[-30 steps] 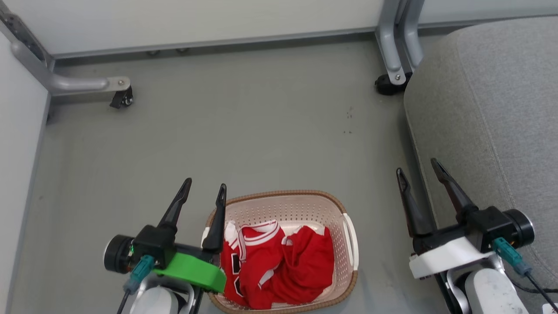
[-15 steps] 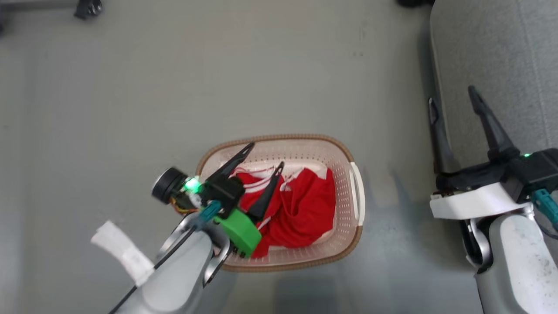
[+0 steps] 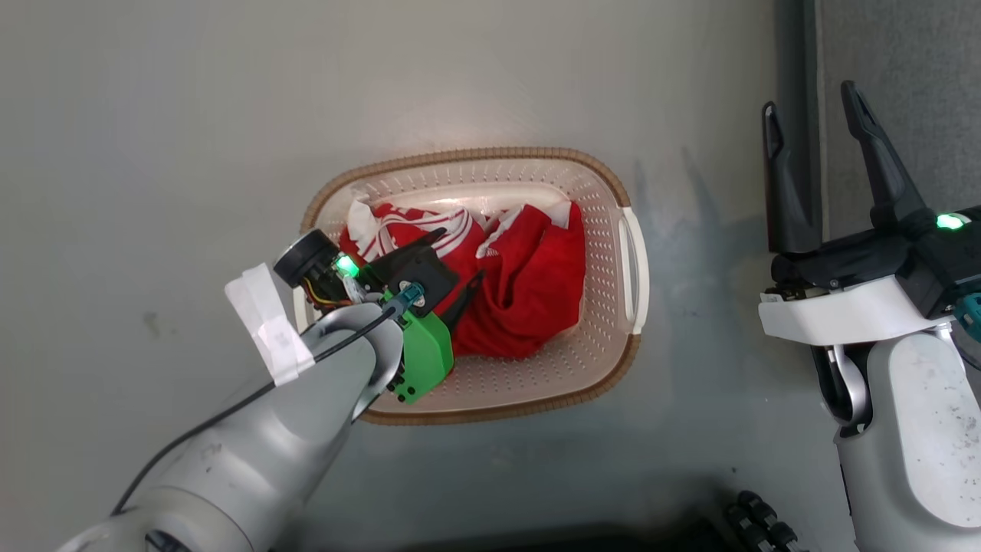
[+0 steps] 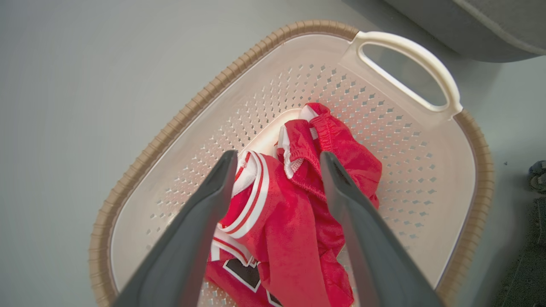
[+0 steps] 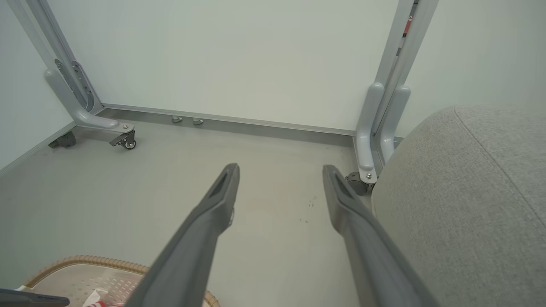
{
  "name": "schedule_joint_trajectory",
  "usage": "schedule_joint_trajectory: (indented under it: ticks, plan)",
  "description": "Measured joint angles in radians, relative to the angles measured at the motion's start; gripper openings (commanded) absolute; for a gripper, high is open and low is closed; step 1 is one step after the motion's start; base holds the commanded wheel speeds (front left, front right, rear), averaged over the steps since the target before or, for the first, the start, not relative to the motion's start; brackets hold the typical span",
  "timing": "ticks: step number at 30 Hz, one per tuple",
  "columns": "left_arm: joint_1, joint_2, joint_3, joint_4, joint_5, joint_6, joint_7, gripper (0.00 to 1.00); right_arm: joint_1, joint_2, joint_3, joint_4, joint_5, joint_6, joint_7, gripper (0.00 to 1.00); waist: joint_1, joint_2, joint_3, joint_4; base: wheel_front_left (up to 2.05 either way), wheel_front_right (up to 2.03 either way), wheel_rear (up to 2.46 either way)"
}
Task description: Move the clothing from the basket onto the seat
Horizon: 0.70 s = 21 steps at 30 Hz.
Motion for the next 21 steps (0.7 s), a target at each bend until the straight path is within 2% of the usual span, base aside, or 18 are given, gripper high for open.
schedule_joint_trajectory:
  ticks: [9,21]
  plan:
    - [-0.121,-0.006,-0.167,0.146,-0.116,0.0,0.045,1.0,-0.02,0.011,0.002,-0.01,0.011,0.0,0.0,1.0,0.0,0.0,0.108,-0.036,0.0,0.0,0.0]
    - [-0.203,0.004,-0.217,0.245,-0.133,0.0,0.084,1.0,-0.022,0.017,0.006,-0.025,0.019,0.0,0.0,1.0,0.0,0.0,0.206,-0.076,0.0,0.0,0.0]
